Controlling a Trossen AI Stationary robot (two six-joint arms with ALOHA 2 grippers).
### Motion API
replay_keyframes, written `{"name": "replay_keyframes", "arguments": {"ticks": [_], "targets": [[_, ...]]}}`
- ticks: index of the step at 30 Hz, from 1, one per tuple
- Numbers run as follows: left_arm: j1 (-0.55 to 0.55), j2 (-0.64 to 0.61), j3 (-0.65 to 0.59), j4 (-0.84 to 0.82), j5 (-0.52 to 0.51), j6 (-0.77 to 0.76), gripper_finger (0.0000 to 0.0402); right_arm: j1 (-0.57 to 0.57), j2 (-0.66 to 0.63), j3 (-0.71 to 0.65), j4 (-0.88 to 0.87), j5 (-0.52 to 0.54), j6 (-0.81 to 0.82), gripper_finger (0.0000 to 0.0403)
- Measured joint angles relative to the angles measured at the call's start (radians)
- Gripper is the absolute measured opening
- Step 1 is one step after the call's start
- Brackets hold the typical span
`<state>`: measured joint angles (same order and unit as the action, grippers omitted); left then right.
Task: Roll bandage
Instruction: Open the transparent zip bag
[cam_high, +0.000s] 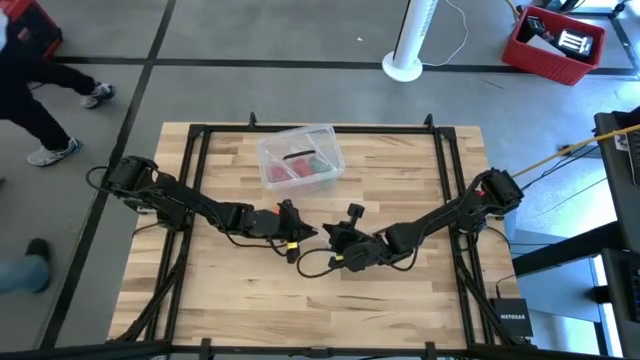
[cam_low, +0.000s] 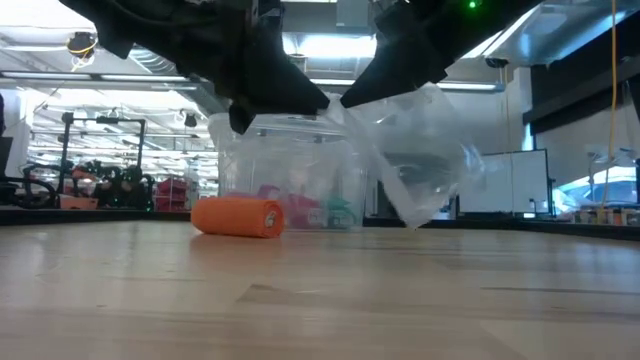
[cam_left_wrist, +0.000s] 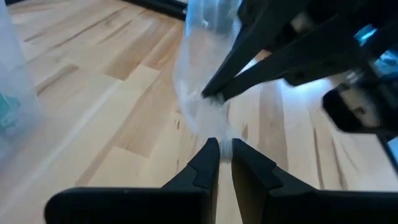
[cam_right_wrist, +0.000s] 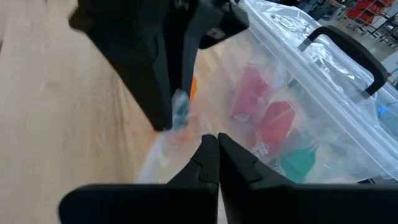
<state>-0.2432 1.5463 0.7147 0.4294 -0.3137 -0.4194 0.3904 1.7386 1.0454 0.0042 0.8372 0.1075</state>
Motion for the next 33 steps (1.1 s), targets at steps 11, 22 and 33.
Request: {"name": "replay_keyframes", "arguments": {"ticks": [11, 22, 33], "targets": [[0.006, 0.018, -0.002, 0.017, -0.021, 0.060, 0.0026, 0.000, 0.000, 0.000, 0.001, -0.022, 0.023, 0.0002], [0.000, -0.082, -0.002, -0.099, -0.019, 0.199, 0.0009, 0.001, -0.027, 0.097, -0.131, -0.215, 0.014, 0.0088], [-0.013, -0.095, -0.002, -0.092, -0.023, 0.284, 0.0016, -0.137, -0.040, 0.251, -0.338, -0.529, -0.094, 0.0170]]}}
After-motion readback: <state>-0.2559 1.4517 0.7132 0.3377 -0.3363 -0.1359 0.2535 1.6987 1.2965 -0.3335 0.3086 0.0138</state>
